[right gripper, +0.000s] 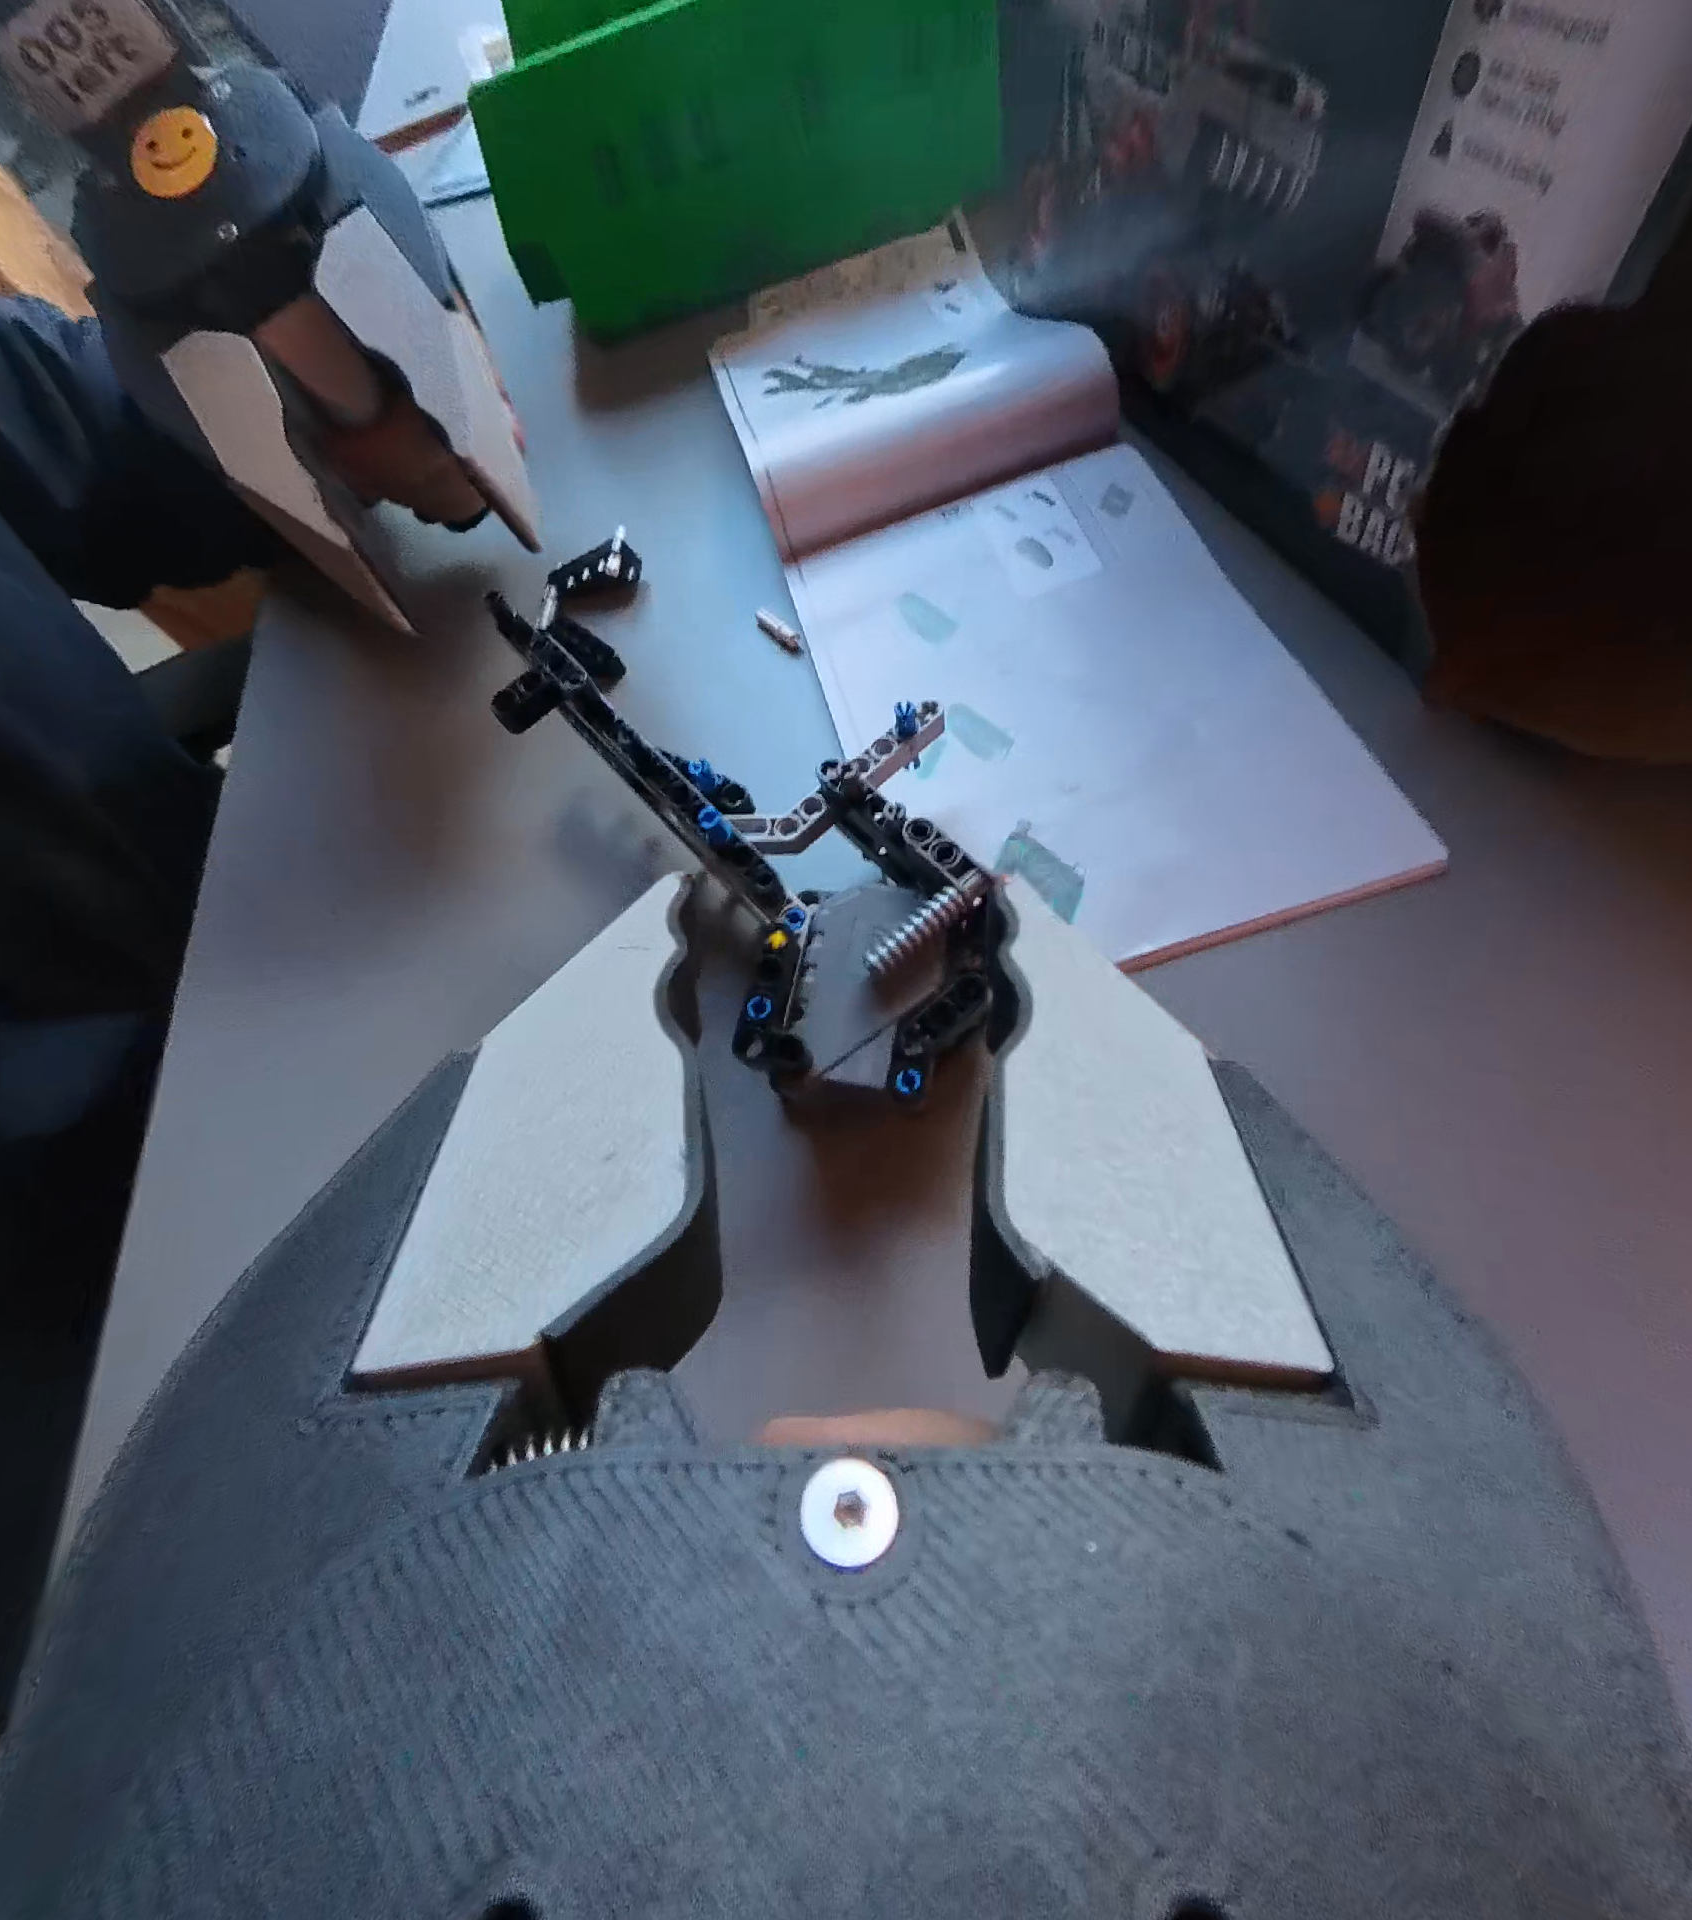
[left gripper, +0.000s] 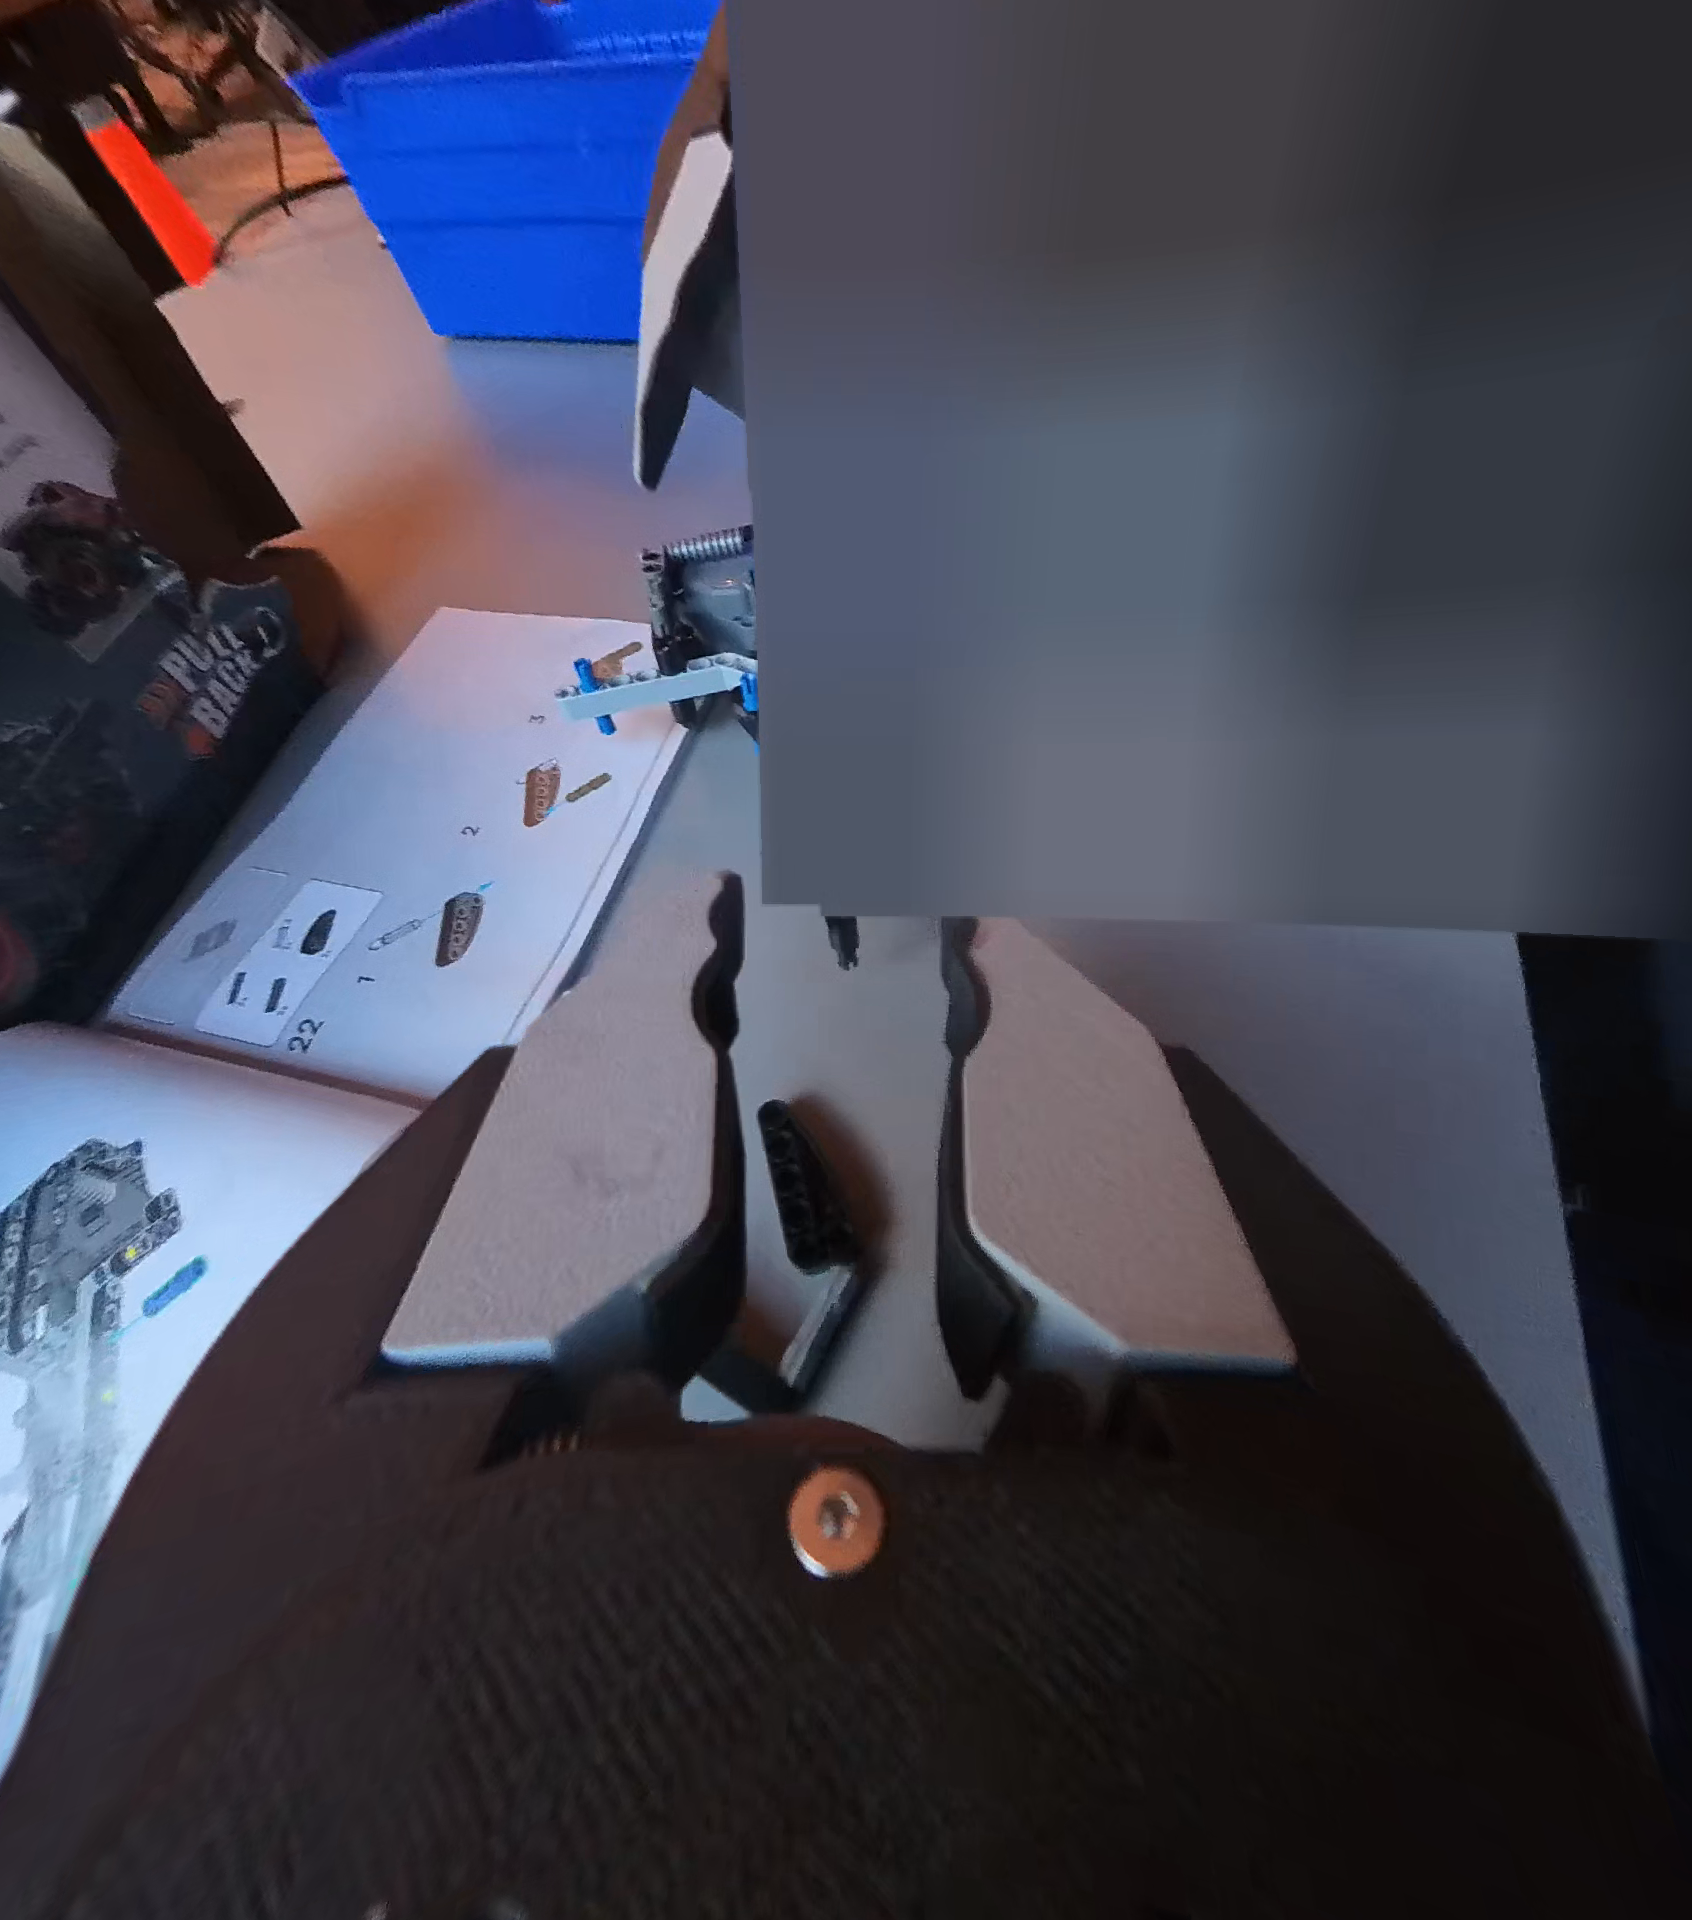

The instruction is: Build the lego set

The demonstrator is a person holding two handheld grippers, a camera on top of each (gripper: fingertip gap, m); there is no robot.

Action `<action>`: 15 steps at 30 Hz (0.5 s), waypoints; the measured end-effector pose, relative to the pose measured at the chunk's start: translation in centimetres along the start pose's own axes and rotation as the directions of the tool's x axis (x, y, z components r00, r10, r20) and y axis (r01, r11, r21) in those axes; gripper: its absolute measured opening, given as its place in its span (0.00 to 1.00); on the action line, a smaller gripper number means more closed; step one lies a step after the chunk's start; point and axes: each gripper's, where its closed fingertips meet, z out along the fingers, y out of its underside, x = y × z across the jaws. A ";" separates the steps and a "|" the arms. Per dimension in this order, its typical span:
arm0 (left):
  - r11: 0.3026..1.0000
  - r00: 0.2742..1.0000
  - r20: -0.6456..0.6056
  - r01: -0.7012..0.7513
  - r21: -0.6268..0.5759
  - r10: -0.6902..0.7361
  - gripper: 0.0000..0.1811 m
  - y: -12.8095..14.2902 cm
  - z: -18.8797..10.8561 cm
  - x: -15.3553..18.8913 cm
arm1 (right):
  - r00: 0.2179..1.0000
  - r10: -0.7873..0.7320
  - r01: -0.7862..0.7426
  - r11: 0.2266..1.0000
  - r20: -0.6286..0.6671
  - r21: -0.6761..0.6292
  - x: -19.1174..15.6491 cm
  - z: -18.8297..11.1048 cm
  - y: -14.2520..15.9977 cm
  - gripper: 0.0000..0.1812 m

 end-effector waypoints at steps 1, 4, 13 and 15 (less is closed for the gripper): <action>1.000 1.000 -0.001 0.002 0.002 -0.002 0.18 -0.2 0.1 0.1 | 1.000 0.013 -0.013 1.000 0.006 -0.020 0.0 -0.1 0.3 0.28; 0.999 0.998 0.054 -0.033 -0.022 0.034 0.18 -0.2 0.6 -0.7 | 0.999 0.015 -0.014 0.999 0.034 -0.030 -0.7 -0.5 0.4 0.25; 0.994 0.997 0.070 -0.022 -0.109 0.030 0.07 0.5 3.6 -0.8 | 0.998 0.043 -0.038 0.994 0.042 -0.100 -1.0 0.9 1.8 0.28; 0.994 0.995 0.084 -0.049 -0.096 0.057 0.03 0.2 3.9 -0.8 | 0.999 0.040 -0.037 0.994 0.028 -0.101 -0.8 0.9 1.8 0.26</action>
